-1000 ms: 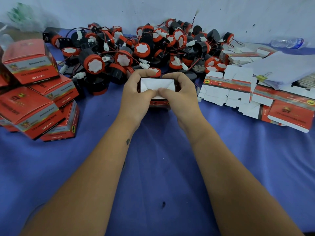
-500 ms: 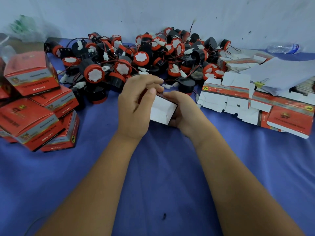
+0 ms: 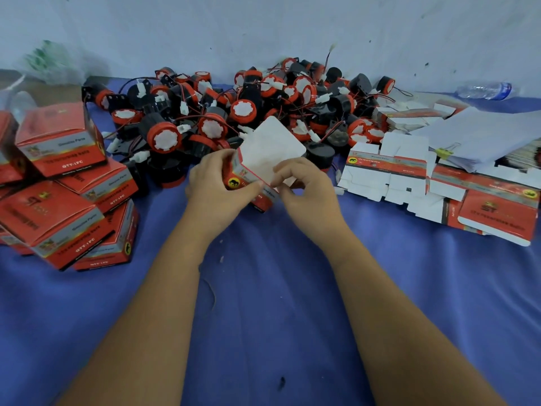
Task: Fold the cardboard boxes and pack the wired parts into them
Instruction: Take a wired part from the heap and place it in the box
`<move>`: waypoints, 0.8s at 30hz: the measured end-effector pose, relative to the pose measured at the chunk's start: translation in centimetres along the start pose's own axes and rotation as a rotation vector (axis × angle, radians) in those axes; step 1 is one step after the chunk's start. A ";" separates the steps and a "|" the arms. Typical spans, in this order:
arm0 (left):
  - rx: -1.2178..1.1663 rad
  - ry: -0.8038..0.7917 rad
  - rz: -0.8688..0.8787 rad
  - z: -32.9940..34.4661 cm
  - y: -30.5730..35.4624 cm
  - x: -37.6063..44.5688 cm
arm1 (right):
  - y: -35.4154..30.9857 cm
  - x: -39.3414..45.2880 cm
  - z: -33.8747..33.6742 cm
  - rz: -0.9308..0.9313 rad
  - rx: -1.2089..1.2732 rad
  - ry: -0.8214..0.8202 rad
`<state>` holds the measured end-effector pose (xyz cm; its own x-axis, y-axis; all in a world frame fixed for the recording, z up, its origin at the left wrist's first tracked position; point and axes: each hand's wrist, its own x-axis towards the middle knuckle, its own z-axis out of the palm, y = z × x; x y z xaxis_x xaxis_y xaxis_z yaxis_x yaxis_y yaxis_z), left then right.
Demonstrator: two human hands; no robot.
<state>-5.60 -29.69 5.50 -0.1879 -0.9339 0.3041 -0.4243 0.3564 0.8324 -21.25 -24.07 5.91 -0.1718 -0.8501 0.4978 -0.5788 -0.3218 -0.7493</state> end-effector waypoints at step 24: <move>0.120 0.326 -0.323 0.3 -1.9 1.1 | 2.7 8.0 5.4 0.425 -0.358 -0.074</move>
<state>-5.24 -31.42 4.17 0.2504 -0.9505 0.1837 -0.5178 0.0289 0.8550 -19.88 -33.98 5.49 -0.3999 -0.9053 0.1430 -0.7075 0.2058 -0.6760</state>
